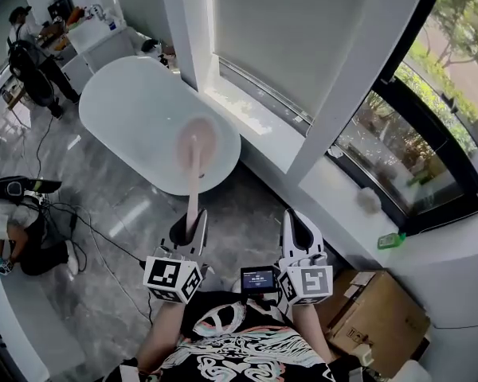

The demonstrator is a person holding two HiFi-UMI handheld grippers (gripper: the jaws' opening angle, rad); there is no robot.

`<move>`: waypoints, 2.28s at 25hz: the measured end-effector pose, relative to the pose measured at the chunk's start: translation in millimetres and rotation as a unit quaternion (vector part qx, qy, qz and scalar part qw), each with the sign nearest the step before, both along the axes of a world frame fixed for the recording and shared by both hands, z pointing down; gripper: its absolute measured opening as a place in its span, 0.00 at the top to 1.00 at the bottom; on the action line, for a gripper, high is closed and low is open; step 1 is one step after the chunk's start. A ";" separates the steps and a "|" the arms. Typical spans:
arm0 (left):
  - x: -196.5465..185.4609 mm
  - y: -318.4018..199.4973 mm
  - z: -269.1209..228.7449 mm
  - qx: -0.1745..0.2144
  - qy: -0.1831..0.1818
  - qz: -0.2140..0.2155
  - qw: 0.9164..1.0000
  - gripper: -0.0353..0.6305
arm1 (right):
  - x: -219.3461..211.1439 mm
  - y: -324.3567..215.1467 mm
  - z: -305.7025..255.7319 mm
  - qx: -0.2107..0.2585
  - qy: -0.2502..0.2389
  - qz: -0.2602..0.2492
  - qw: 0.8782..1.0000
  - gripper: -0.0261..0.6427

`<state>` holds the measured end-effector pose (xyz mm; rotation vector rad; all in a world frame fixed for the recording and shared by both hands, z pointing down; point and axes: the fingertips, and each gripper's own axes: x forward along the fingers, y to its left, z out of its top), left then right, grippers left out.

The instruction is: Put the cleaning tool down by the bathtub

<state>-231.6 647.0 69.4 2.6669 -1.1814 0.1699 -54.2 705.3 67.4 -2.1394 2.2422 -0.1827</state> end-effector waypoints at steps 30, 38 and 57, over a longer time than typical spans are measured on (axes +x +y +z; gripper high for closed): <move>69.8 -271.8 -0.3 -0.003 0.003 0.057 0.998 0.84 | 57.3 -266.3 0.1 -0.026 0.093 0.044 0.994 0.92; 59.8 -368.5 6.1 -0.015 0.004 0.055 0.998 0.83 | 49.4 -359.9 5.3 -0.038 0.089 0.044 0.994 0.92; 132.3 -560.4 29.4 -0.026 0.025 0.021 0.999 0.84 | 118.2 -586.0 27.0 -0.037 0.085 -0.011 0.996 0.92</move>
